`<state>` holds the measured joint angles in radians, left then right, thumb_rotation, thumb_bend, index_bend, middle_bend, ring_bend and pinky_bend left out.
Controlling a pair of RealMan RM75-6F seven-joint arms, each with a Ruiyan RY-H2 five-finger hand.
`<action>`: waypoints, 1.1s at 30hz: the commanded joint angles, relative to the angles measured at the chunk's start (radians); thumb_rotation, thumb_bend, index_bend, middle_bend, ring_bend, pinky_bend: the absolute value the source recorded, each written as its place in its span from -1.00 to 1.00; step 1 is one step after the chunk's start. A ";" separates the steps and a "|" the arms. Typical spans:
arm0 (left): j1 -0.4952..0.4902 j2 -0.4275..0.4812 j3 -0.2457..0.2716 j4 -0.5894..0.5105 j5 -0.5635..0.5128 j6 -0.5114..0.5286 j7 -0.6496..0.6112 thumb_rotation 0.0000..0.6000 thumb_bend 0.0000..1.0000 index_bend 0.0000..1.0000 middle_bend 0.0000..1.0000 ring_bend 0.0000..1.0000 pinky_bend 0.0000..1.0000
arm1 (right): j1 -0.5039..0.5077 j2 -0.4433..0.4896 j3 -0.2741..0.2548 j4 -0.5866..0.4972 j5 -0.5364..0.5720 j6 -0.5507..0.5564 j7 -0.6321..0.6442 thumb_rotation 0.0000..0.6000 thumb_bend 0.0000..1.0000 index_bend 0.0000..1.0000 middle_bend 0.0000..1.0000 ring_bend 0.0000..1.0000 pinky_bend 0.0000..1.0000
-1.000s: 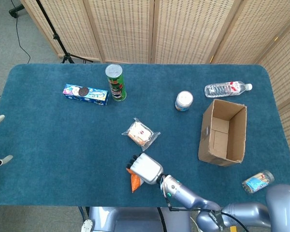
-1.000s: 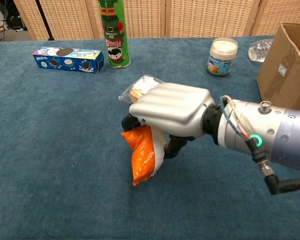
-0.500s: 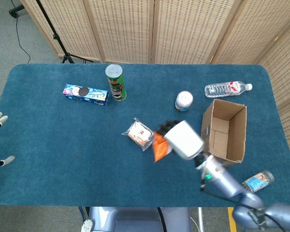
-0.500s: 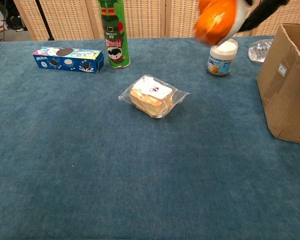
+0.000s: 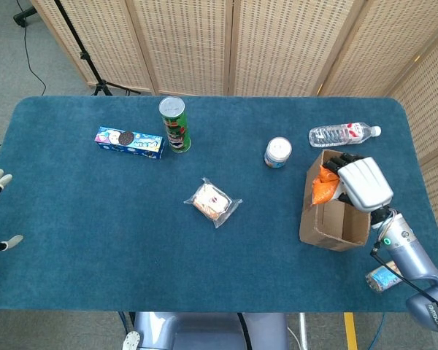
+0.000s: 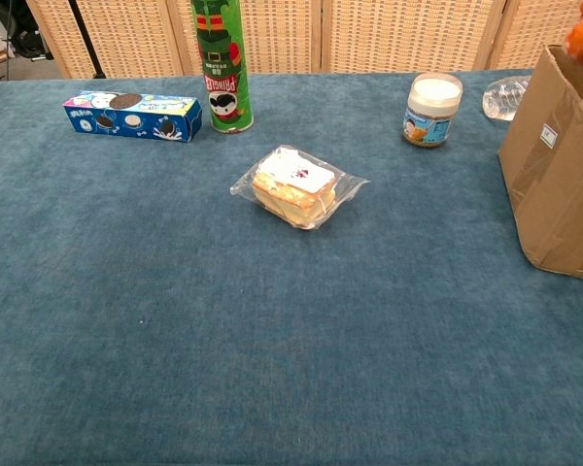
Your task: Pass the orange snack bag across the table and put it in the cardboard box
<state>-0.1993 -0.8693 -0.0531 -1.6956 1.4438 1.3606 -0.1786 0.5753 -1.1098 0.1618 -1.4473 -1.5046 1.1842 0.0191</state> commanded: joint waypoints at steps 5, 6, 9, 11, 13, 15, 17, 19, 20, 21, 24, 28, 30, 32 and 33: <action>-0.004 0.001 -0.005 0.005 -0.009 -0.014 -0.007 1.00 -1.00 -1.00 -1.00 -1.00 -1.00 | -0.008 -0.073 -0.028 0.156 0.016 -0.036 0.074 1.00 0.55 0.29 0.13 -0.12 0.19; -0.004 0.001 -0.006 0.004 -0.010 -0.016 -0.006 1.00 -1.00 -1.00 -1.00 -1.00 -1.00 | -0.009 -0.077 -0.030 0.164 0.014 -0.036 0.078 1.00 0.55 0.29 0.13 -0.12 0.19; -0.004 0.002 -0.007 0.004 -0.011 -0.018 -0.005 1.00 -1.00 -1.00 -1.00 -1.00 -1.00 | -0.009 -0.081 -0.038 0.178 0.004 -0.037 0.084 1.00 0.48 0.01 -0.16 -0.28 0.17; -0.004 0.002 -0.007 0.004 -0.011 -0.018 -0.005 1.00 -1.00 -1.00 -1.00 -1.00 -1.00 | -0.008 -0.075 -0.045 0.179 0.002 -0.049 0.073 1.00 0.18 -0.62 -0.68 -0.70 -0.11; -0.003 0.001 -0.008 0.004 -0.012 -0.018 -0.004 1.00 -1.00 -1.00 -1.00 -1.00 -1.00 | -0.009 -0.063 -0.048 0.167 0.019 -0.070 0.035 1.00 -0.15 -1.00 -1.00 -1.00 -0.62; -0.004 -0.001 -0.007 0.003 -0.012 -0.022 0.001 1.00 -1.00 -1.00 -1.00 -1.00 -1.00 | -0.024 -0.044 -0.023 0.127 0.053 -0.035 -0.063 1.00 -0.17 -1.00 -1.00 -1.00 -0.77; -0.004 -0.001 -0.008 0.002 -0.012 -0.023 0.004 1.00 -1.00 -1.00 -1.00 -1.00 -1.00 | -0.035 -0.025 -0.012 0.077 0.078 -0.021 -0.111 1.00 -0.17 -1.00 -1.00 -1.00 -0.80; -0.005 -0.001 -0.008 0.001 -0.012 -0.025 0.007 1.00 -1.00 -1.00 -1.00 -1.00 -1.00 | -0.045 -0.005 -0.004 0.041 0.092 -0.006 -0.152 1.00 -0.17 -1.00 -1.00 -1.00 -0.81; -0.005 -0.001 -0.008 0.000 -0.012 -0.026 0.008 1.00 -1.00 -1.00 -1.00 -1.00 -1.00 | -0.050 0.003 -0.002 0.028 0.095 0.001 -0.165 1.00 -0.17 -1.00 -1.00 -1.00 -0.81; -0.004 -0.001 -0.008 0.000 -0.012 -0.026 0.010 1.00 -1.00 -1.00 -1.00 -1.00 -1.00 | -0.059 0.018 0.001 0.008 0.096 0.017 -0.174 1.00 -0.17 -1.00 -1.00 -1.00 -0.81; -0.002 -0.001 -0.008 -0.001 -0.011 -0.024 0.008 1.00 -1.00 -1.00 -1.00 -1.00 -1.00 | -0.090 0.067 0.005 -0.058 0.095 0.061 -0.166 1.00 -0.17 -1.00 -1.00 -1.00 -0.81; 0.002 -0.001 -0.007 -0.003 -0.005 -0.018 0.008 1.00 -1.00 -1.00 -1.00 -1.00 -1.00 | -0.153 0.127 0.001 -0.123 0.065 0.154 -0.111 1.00 -0.17 -1.00 -1.00 -1.00 -0.81; 0.004 -0.003 -0.007 -0.005 -0.001 -0.012 0.012 1.00 -1.00 -1.00 -1.00 -1.00 -1.00 | -0.196 0.140 -0.007 -0.139 0.050 0.211 -0.054 1.00 -0.29 -1.00 -1.00 -1.00 -0.81; 0.007 -0.005 -0.006 -0.005 0.002 -0.007 0.015 1.00 -1.00 -1.00 -1.00 -1.00 -1.00 | -0.234 0.133 -0.016 -0.137 0.043 0.258 -0.011 1.00 -0.75 -1.00 -1.00 -1.00 -0.81; 0.009 -0.007 -0.006 -0.005 0.003 -0.003 0.018 1.00 -1.00 -1.00 -1.00 -1.00 -1.00 | -0.249 0.126 -0.021 -0.132 0.038 0.279 0.009 1.00 -0.88 -1.00 -1.00 -1.00 -0.81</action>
<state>-0.1913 -0.8752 -0.0590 -1.7005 1.4460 1.3559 -0.1618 0.3750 -0.9892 0.1531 -1.5678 -1.4477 1.4090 -0.0260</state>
